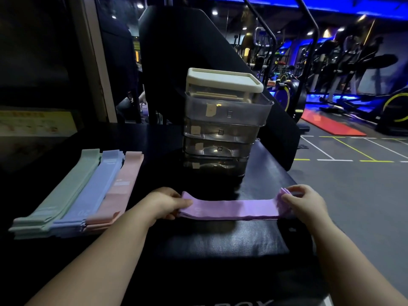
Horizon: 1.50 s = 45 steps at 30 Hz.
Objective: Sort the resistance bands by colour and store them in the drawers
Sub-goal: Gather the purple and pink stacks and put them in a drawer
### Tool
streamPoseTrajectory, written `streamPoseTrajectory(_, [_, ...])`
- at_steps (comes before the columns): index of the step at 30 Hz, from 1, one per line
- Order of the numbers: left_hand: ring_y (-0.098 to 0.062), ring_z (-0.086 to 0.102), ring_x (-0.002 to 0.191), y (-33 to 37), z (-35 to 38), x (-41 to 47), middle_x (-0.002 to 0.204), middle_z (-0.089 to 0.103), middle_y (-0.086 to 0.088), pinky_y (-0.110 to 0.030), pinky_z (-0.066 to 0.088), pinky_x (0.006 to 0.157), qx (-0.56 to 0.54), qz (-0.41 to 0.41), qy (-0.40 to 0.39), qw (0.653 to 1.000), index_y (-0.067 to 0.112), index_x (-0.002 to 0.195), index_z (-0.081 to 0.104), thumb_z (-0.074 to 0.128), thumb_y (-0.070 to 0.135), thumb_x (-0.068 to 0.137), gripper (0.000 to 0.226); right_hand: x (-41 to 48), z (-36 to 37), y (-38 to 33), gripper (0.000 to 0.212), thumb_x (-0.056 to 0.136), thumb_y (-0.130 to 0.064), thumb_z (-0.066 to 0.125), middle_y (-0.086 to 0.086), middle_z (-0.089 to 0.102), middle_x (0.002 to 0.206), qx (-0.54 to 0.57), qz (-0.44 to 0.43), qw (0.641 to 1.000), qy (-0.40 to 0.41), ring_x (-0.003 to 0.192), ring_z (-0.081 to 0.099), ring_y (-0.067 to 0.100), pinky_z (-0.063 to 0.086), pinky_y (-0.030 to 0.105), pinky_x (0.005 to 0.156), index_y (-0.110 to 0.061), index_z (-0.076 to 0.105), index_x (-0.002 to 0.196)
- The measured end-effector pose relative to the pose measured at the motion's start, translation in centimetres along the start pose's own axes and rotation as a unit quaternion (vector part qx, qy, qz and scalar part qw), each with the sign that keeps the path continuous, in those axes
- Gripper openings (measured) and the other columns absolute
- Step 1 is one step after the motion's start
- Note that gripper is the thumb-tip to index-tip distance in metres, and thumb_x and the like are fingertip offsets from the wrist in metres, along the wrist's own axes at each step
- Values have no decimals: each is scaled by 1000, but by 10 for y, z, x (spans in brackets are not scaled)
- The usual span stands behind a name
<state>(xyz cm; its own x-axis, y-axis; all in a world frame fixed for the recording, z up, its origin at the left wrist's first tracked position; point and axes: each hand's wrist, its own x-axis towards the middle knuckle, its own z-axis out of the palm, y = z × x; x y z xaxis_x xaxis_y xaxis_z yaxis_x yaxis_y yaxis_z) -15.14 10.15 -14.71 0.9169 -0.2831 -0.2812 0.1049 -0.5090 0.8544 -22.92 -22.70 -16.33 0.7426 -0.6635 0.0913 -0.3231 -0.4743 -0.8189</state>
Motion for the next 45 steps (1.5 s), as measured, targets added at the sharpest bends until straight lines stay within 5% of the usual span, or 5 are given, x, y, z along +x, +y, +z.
streamPoseTrajectory(16, [-7, 58, 54, -7, -3, -3, 72, 63, -2, -15, 46, 50, -78, 7, -18, 997, 8, 94, 66, 68, 17, 90, 10, -72, 86, -109, 24, 76, -27, 74, -18, 63, 71, -24, -167, 977, -131, 65, 56, -10, 38, 3, 56, -27, 64, 98])
streamPoseTrajectory(23, [0, 51, 39, -9, -3, 0, 52, 59, 7, -14, 40, 42, -114, 13, -17, 993, 15, 76, 62, 67, 18, 91, 16, -92, 118, -124, 32, 73, -38, 77, -14, 59, 72, -61, -192, 964, -172, 77, 63, 9, 48, 21, 69, -26, 60, 98])
streamPoseTrajectory(31, [-7, 55, 52, -10, -6, 0, 66, 59, 2, -16, 45, 48, -149, 11, -29, 988, 15, 81, 58, 58, 28, 97, 20, -89, 127, -117, 33, 66, -33, 85, -13, 64, 77, -36, -162, 969, -180, 70, 59, 2, 39, 5, 56, -26, 59, 85])
streamPoseTrajectory(40, [-12, 53, 54, -10, -7, -1, 64, 54, -1, -18, 45, 47, -155, 4, -22, 988, 18, 68, 51, 57, 30, 98, 33, -88, 123, -117, 29, 85, -3, 54, 6, 74, 81, 42, -118, 964, -236, 71, 70, 19, 59, 33, 66, -27, 70, 80])
streamPoseTrajectory(45, [-12, 54, 58, -9, -7, -2, 69, 57, -2, -18, 47, 51, -156, -1, -25, 987, 16, 74, 56, 57, 35, 97, 30, -86, 130, -110, 23, 77, -9, 75, -2, 72, 78, 28, -137, 965, -222, 67, 67, 12, 60, 36, 71, -28, 63, 78])
